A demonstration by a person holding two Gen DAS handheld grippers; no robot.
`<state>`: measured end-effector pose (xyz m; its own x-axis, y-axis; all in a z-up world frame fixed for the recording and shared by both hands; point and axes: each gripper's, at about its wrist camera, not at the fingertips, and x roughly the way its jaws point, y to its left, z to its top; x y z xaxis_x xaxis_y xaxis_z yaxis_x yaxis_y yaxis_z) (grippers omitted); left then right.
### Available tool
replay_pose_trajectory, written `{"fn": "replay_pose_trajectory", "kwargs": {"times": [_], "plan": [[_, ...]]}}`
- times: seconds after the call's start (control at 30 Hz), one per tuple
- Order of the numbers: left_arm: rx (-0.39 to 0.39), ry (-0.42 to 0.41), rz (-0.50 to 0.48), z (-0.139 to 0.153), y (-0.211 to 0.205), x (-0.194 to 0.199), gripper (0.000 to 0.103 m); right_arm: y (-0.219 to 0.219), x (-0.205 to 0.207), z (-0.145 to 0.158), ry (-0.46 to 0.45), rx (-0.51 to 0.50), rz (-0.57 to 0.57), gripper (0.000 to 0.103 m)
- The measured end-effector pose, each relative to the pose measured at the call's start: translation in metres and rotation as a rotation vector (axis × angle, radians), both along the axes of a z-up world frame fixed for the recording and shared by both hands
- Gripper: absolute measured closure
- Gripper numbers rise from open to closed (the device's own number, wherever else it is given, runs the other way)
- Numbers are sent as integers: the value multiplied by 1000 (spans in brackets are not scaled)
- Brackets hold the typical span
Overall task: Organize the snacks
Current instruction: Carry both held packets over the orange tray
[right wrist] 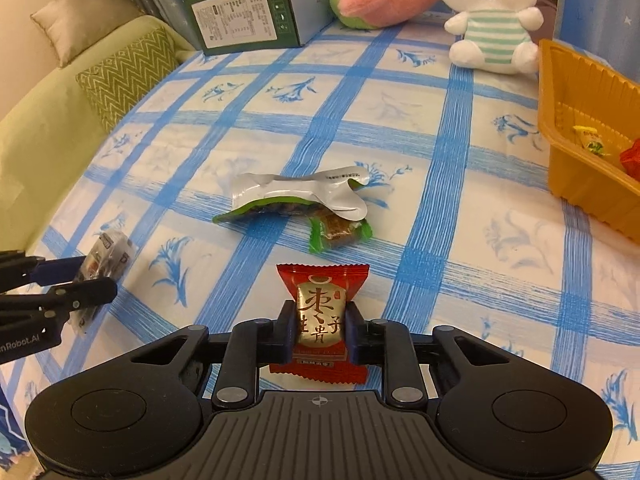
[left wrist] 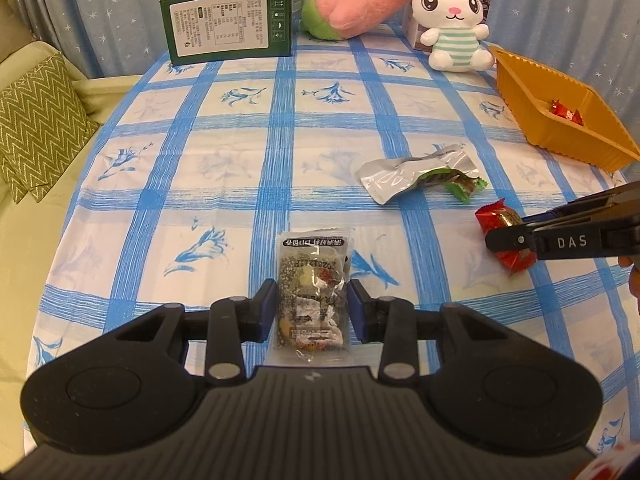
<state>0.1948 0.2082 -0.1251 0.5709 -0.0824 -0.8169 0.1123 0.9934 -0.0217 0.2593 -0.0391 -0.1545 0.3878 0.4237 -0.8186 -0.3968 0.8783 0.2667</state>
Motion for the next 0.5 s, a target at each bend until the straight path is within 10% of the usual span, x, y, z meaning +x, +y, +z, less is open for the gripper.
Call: {"fn": "replay_pose_trajectory", "kwargs": {"times": [0.5], "plan": [[-5, -55, -55, 29, -32, -7, 68, -48, -23, 32, -32, 94, -60, 79]]}}
